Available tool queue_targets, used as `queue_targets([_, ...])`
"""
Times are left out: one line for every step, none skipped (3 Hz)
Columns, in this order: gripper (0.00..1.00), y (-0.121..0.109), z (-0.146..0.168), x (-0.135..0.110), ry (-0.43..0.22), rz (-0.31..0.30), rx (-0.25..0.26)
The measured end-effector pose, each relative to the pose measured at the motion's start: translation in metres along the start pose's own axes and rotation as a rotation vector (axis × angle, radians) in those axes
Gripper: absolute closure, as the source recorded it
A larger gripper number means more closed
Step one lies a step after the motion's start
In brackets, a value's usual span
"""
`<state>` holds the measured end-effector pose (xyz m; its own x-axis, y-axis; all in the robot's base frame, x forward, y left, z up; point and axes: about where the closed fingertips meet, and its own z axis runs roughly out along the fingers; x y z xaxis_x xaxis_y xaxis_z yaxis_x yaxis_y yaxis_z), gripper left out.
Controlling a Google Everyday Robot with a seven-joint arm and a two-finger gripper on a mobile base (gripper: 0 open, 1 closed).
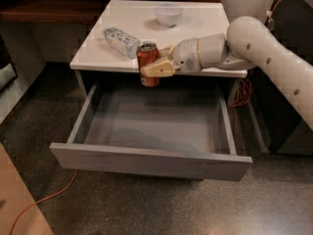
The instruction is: Place coke can into top drawer
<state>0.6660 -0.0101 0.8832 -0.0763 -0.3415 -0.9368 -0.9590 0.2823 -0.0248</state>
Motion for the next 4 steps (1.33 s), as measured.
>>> queue_targets([1.0, 0.029, 0.012, 0.02, 0.006, 0.004, -0.076])
queue_targets([1.0, 0.042, 0.018, 0.037, 0.023, -0.012, -0.103])
queue_targets([1.0, 0.047, 0.024, 0.065, 0.034, -0.02, -0.087])
queue_targets([1.0, 0.04, 0.035, 0.12, -0.001, -0.028, -0.027])
